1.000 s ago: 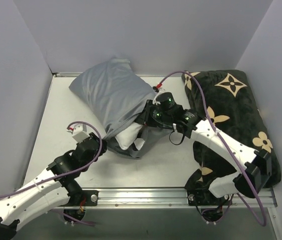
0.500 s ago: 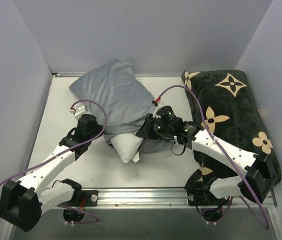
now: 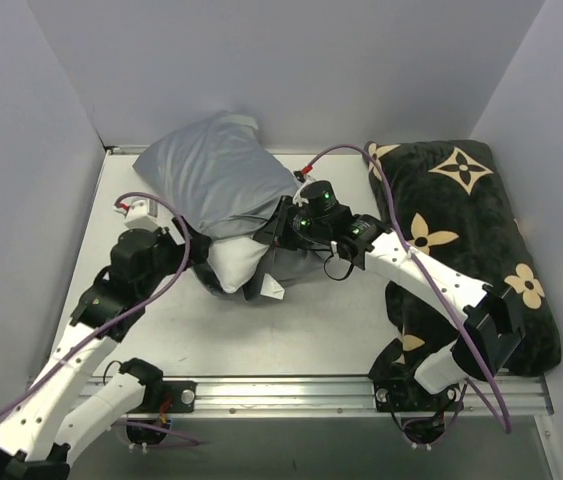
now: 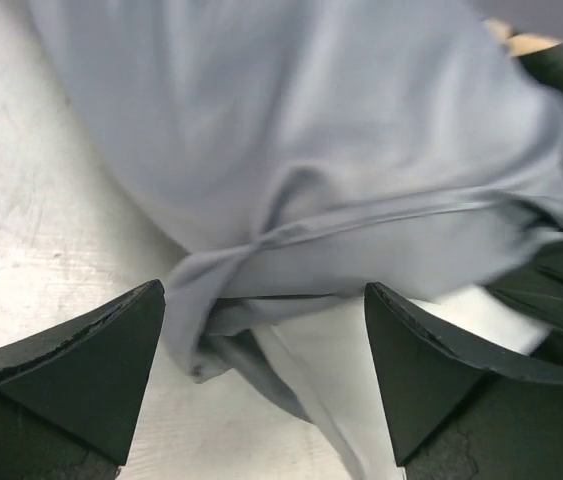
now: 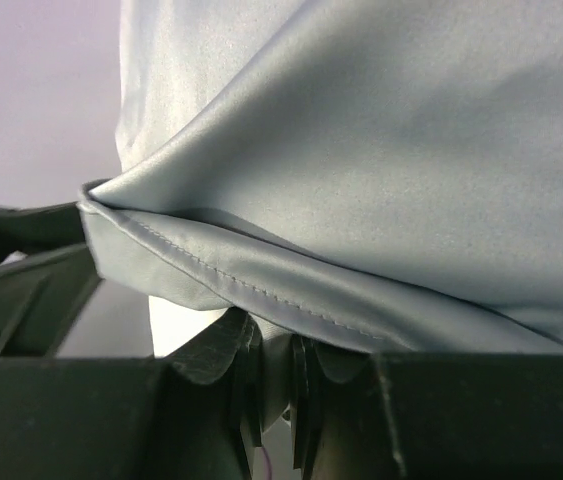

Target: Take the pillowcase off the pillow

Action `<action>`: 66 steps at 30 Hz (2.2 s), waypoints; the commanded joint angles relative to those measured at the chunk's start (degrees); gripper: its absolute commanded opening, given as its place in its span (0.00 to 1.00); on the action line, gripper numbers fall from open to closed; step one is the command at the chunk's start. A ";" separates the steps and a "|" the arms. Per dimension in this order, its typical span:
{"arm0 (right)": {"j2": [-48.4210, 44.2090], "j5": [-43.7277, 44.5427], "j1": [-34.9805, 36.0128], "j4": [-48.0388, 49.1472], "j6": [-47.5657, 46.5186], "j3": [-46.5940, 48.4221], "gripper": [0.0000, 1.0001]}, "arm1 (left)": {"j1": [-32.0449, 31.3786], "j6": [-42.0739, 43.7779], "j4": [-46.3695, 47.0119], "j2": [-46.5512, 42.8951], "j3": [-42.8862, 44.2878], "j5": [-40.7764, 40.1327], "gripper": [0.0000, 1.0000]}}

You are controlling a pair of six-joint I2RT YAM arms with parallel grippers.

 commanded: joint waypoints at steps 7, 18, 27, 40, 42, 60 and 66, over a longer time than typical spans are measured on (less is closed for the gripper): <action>1.28 0.57 -0.79 6.02 4.32 5.79 0.00 | -0.76 -1.30 -12.93 -8.18 11.48 5.63 0.91; 3.04 4.44 -0.44 5.93 5.20 8.25 0.00 | -7.69 -19.87 -11.71 -14.78 1.29 -0.42 0.97; 4.00 7.96 0.26 6.63 6.25 7.72 0.00 | -23.24 -26.28 -3.36 -10.21 -1.43 -12.80 0.98; 1.81 9.19 1.76 6.19 5.47 6.67 0.00 | -32.93 -30.68 9.46 -3.00 -5.47 -29.77 0.97; 1.37 9.28 1.85 5.67 5.03 6.32 0.00 | -32.84 -31.21 11.85 -2.92 -6.27 -32.40 0.97; -1.62 -6.18 1.85 6.55 1.86 3.60 0.00 | -25.64 -26.55 22.48 2.27 -9.17 -30.31 0.97; -1.98 -9.61 1.85 7.25 1.51 2.80 0.00 | -25.02 -25.06 24.95 3.76 -9.78 -30.75 0.94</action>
